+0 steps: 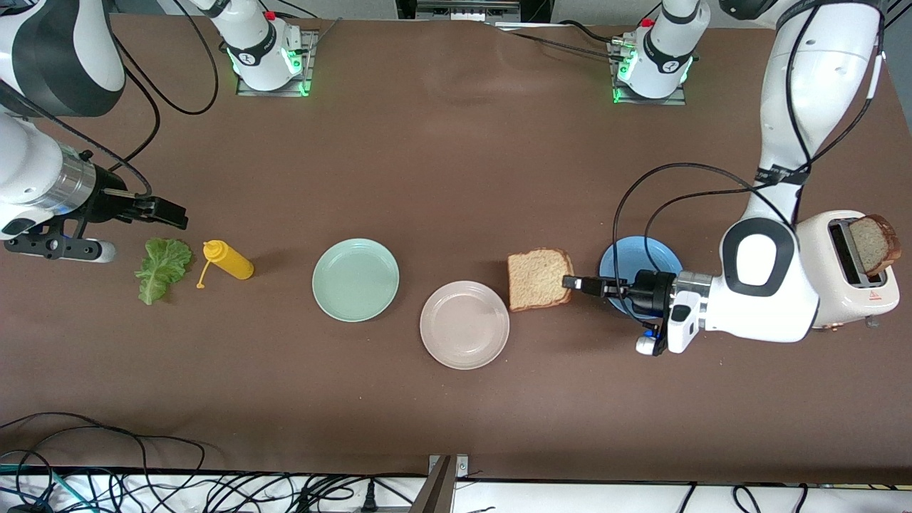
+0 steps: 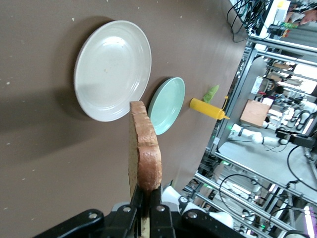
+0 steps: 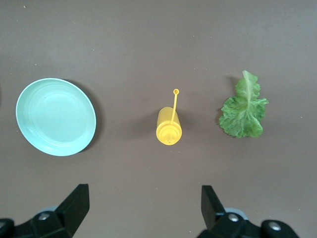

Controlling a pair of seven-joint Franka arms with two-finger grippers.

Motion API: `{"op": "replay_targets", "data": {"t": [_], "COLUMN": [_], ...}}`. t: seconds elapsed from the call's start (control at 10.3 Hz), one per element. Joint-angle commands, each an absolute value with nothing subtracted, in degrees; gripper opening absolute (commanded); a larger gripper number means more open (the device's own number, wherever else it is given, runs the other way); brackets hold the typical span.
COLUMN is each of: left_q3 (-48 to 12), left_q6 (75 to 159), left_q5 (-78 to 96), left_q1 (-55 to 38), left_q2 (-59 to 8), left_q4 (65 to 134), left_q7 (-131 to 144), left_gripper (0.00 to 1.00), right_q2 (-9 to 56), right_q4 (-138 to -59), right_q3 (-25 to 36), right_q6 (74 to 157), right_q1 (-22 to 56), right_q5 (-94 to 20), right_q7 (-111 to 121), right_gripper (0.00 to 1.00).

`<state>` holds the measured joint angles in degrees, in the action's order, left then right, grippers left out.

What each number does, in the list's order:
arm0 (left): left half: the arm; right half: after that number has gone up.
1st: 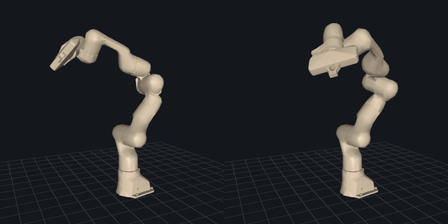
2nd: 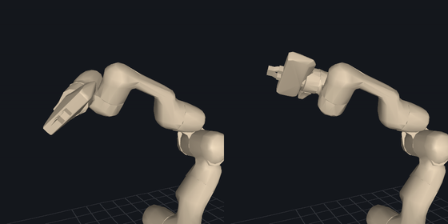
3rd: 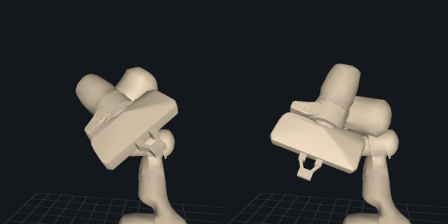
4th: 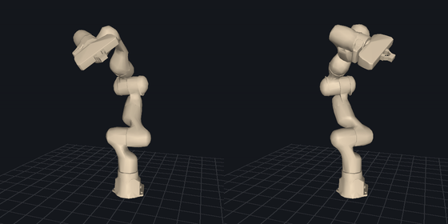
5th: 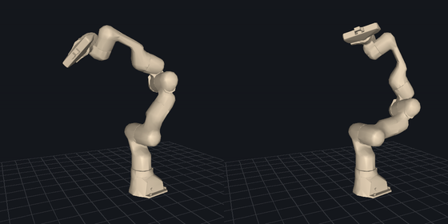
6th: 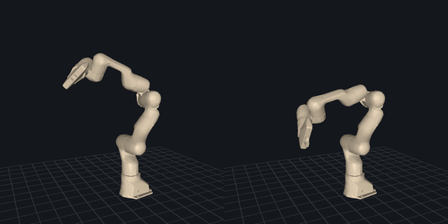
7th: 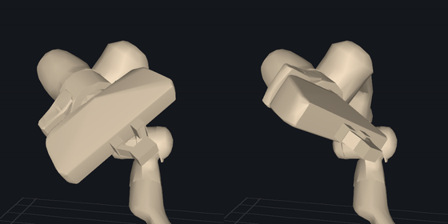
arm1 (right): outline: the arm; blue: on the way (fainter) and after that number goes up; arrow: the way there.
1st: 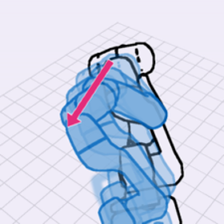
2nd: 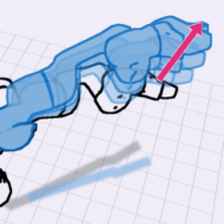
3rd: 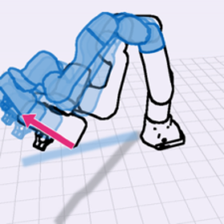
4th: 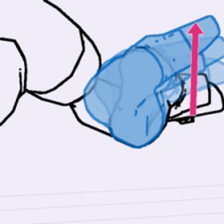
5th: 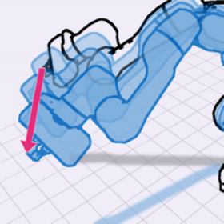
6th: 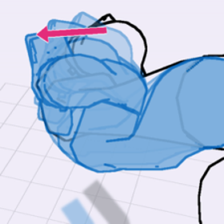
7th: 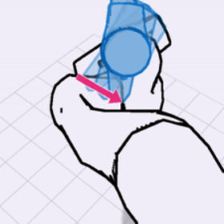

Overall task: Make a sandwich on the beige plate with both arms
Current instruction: 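Carry the bread slice with the left gripper toward the beige plate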

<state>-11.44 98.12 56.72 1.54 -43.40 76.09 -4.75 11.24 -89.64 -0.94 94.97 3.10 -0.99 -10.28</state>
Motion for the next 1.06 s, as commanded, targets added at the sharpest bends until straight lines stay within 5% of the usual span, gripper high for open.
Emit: {"op": "replay_targets", "data": {"t": [0.0, 0.97], "left_q3": [-11.3, -11.4], "left_q6": [98.4, 109.6], "left_q5": [61.8, 72.3], "left_q1": [1.1, -4.9], "left_q2": [-45.9, -49.8], "left_q4": [73.6, 74.5], "left_q7": [-3.4, -10.0], "left_gripper": [0.00, 0.00], "right_q2": [10.4, 10.4], "right_q4": [-90.4, -90.4], "right_q3": [-1.0, -1.0], "right_q6": [94.8, 94.9], "right_q1": [2.6, 2.6], "right_q5": [-2.0, -3.4], "right_q7": [-9.1, -9.1], "right_gripper": [1.00, 1.00]}}
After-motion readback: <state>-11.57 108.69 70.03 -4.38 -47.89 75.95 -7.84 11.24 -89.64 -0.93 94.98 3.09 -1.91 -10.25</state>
